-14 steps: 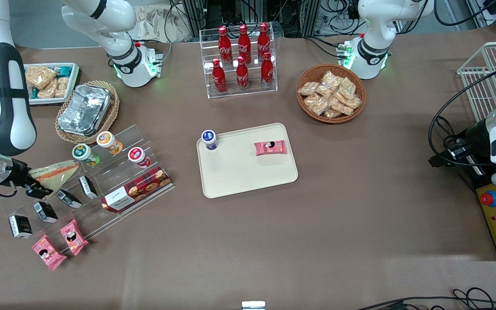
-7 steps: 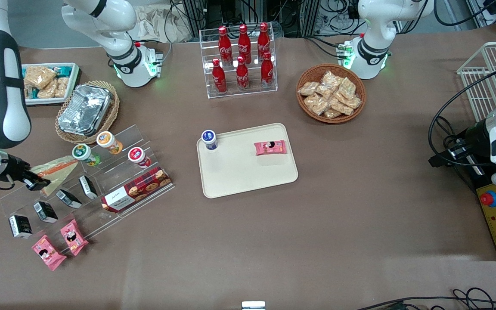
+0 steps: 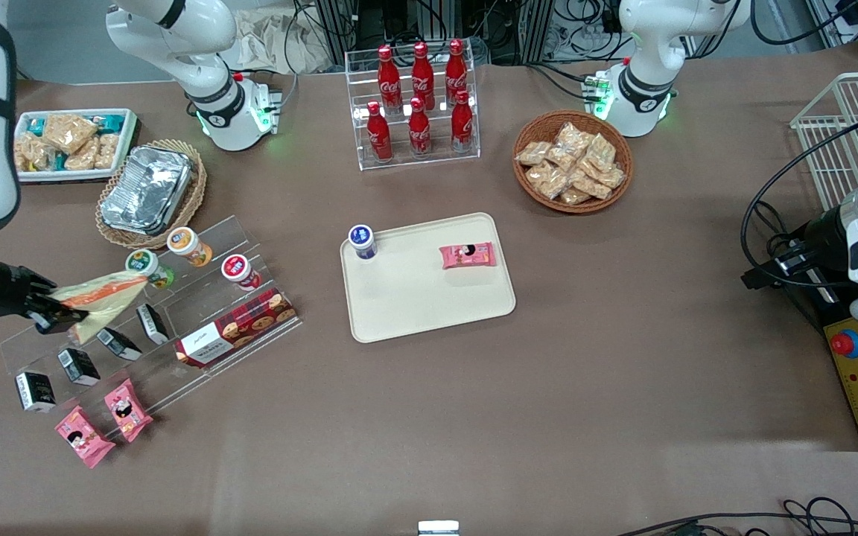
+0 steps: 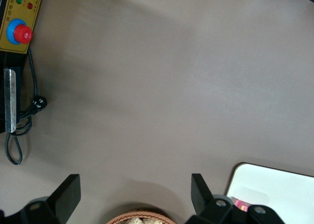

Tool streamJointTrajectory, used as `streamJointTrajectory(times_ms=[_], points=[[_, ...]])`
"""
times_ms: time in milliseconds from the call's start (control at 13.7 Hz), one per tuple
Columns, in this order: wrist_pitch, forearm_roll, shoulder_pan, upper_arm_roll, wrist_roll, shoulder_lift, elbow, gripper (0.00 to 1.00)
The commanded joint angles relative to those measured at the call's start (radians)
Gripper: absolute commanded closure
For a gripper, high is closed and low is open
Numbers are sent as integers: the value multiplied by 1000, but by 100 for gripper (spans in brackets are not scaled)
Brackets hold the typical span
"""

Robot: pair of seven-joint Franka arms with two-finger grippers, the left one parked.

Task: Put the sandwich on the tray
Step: 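Lift the sandwich and carry it with the right gripper over the cream tray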

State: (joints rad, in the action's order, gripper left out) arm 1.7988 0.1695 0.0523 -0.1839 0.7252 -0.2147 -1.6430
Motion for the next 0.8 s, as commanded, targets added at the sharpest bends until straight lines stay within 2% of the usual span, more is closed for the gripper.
streamJointTrajectory(times_ms=[0,293,732], points=[[-30,16,88,49,228,-45,61,100],[48,13,283,73,578,-107,68,100],[174,21,509,73,905,-205,61,100]])
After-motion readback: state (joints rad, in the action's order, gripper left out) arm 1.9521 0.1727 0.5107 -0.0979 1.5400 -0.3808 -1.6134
